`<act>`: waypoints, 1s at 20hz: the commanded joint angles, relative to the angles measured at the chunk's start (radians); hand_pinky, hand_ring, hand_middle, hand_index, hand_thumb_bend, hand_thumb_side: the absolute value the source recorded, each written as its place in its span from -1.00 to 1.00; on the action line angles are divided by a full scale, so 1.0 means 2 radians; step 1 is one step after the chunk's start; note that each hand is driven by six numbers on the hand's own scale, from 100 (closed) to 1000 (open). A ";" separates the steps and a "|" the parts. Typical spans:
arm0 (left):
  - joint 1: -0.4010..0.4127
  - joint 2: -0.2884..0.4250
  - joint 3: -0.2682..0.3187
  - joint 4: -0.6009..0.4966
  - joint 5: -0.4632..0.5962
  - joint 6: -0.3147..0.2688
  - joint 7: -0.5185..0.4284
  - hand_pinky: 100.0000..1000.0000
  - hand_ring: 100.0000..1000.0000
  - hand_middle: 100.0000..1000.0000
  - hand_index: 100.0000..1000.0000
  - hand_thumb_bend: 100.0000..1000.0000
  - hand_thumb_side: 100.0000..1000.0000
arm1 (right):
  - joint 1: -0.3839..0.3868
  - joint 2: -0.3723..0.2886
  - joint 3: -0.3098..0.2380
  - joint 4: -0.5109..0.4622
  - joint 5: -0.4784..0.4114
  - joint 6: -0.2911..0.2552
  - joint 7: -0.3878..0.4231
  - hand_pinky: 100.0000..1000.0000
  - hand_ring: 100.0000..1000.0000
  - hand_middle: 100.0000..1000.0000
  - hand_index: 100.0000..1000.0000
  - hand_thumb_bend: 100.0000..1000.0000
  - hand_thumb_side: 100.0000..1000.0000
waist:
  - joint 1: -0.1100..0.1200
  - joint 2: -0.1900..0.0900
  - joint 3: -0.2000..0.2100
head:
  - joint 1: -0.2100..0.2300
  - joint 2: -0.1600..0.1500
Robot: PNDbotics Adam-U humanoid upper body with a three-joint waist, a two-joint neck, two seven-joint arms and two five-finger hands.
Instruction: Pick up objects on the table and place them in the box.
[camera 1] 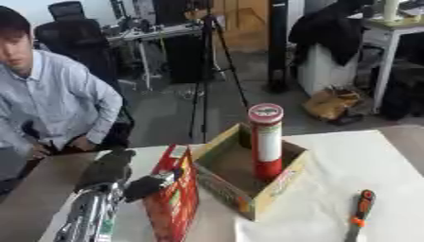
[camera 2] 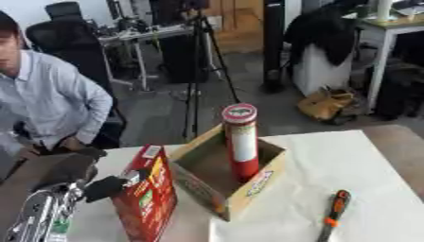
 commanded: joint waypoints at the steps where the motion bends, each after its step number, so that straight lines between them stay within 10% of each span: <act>1: -0.004 -0.001 -0.001 -0.014 -0.016 0.002 -0.020 1.00 1.00 1.00 1.00 0.60 1.00 | -0.006 -0.006 -0.002 -0.006 -0.001 0.001 -0.001 0.78 0.82 0.79 0.63 -1.00 1.00 | -0.003 -0.004 -0.001 | 0.002 0.002; 20: -0.002 -0.009 0.002 0.007 -0.023 -0.014 -0.056 1.00 1.00 1.00 1.00 0.37 1.00 | -0.008 -0.002 -0.001 -0.006 0.002 0.001 -0.004 0.77 0.82 0.78 0.62 -1.00 1.00 | -0.005 0.003 -0.008 | 0.005 -0.002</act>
